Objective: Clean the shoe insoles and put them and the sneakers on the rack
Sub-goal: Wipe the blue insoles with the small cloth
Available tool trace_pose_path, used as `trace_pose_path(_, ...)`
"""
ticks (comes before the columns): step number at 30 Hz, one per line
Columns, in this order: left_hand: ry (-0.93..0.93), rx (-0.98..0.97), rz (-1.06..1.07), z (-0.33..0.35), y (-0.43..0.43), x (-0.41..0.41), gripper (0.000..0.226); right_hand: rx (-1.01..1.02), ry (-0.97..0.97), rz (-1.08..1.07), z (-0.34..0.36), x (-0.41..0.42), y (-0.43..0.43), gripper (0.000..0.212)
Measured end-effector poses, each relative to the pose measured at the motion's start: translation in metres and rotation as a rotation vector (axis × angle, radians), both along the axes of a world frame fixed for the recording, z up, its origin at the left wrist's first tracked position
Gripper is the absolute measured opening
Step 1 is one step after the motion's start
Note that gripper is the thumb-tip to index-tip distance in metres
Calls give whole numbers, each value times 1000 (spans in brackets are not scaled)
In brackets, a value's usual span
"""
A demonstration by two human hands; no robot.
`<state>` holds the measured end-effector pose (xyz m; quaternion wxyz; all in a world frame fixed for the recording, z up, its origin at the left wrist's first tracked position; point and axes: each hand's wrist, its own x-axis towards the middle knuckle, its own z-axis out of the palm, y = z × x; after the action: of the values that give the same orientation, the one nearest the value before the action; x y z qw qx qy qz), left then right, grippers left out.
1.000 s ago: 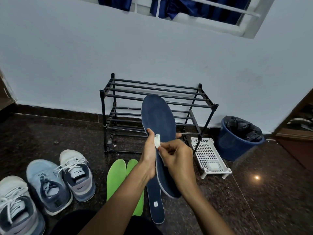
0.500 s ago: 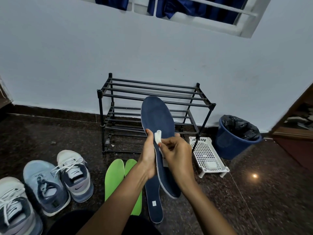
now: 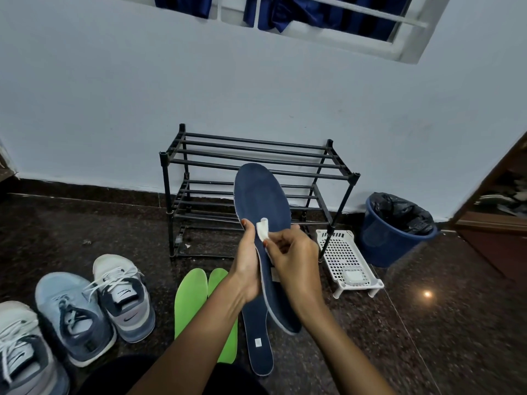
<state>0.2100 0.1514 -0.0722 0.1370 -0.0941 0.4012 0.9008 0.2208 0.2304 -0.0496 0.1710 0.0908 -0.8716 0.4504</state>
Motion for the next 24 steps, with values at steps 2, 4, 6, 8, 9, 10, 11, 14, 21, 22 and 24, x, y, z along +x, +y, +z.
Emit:
trace_pose_path(2, -12, -14, 6, -1, 0, 1, 81, -3, 3, -20, 1, -3, 1, 7)
trace_pose_path(4, -14, -8, -5, -2, -1, 1, 83, -11, 12, 2, 1, 0, 0, 9)
trace_pose_path(6, -8, 1, 3, -1, -2, 0, 85, -30, 7, 39, 0, 6, -1, 10)
trace_pose_path(8, -3, -12, -2, 0, -2, 0, 86, -38, 3, 63, -2, 10, -2, 10)
trace_pose_path(9, -4, -15, 0, 1, -2, 0, 86, -43, 7, 64, -2, 10, -2, 10)
trace_pose_path(10, -5, -15, 0, 1, -2, 0, 85, -49, 16, 60, -2, 9, -2, 9)
trace_pose_path(11, -7, -6, 0, 2, -1, 0, 84, -49, 27, 55, -1, 7, -2, 9)
trace_pose_path(14, -14, 20, 4, 2, 2, 2, 79, -15, 38, 10, 3, -3, 1, 8)
trace_pose_path(21, 4, -18, 9, 1, -3, 0, 83, -62, 11, 66, -3, 7, -2, 11)
trace_pose_path(22, 8, -13, 12, 2, -3, 0, 84, -64, 8, 76, -4, 10, -3, 12)
trace_pose_path(24, 8, -2, 16, 3, -2, 0, 84, -61, 31, 78, -4, 10, -4, 12)
